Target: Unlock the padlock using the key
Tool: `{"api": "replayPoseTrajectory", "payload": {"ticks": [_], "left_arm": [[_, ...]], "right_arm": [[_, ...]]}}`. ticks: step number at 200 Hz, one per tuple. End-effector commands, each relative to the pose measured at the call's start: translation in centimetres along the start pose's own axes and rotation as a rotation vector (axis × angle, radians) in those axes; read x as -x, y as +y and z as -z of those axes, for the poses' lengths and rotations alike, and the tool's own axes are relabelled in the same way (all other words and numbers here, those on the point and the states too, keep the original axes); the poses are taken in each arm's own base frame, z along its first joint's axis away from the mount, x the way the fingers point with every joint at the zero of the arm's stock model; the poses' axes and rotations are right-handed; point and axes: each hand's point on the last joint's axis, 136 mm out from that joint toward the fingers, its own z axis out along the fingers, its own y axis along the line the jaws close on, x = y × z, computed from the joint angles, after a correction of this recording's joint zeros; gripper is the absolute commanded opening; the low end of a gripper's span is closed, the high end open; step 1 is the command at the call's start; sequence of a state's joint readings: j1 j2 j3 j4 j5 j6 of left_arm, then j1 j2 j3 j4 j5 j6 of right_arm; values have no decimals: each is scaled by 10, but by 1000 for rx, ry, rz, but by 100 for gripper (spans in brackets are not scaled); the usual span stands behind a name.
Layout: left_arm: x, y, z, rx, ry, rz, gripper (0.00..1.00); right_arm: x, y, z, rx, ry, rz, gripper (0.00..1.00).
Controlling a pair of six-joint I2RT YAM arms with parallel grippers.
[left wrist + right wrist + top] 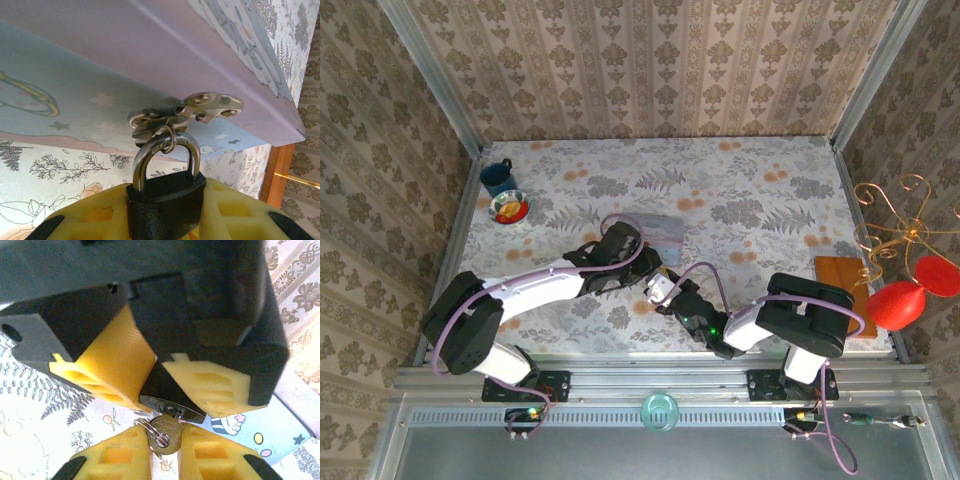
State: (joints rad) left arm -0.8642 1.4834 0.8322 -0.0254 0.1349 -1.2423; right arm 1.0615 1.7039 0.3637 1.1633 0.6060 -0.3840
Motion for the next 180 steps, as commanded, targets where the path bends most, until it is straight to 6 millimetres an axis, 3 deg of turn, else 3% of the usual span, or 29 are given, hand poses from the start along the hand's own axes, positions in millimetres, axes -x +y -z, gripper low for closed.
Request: {"api": "replayPoseTrajectory", "payload": {"ticks": [1,23,180], "left_arm": [[0,-16,1,-38,10,7,0],[1,-15,1,-33,9,7,0],[5,-3,-1,-18,15,35,0]], "right_arm": [[10,-5,-2,-48,-32,-82,25],[9,-3,-1,-65,-28,-45,30],[16,-4,2,-121,-32,109,35]]}}
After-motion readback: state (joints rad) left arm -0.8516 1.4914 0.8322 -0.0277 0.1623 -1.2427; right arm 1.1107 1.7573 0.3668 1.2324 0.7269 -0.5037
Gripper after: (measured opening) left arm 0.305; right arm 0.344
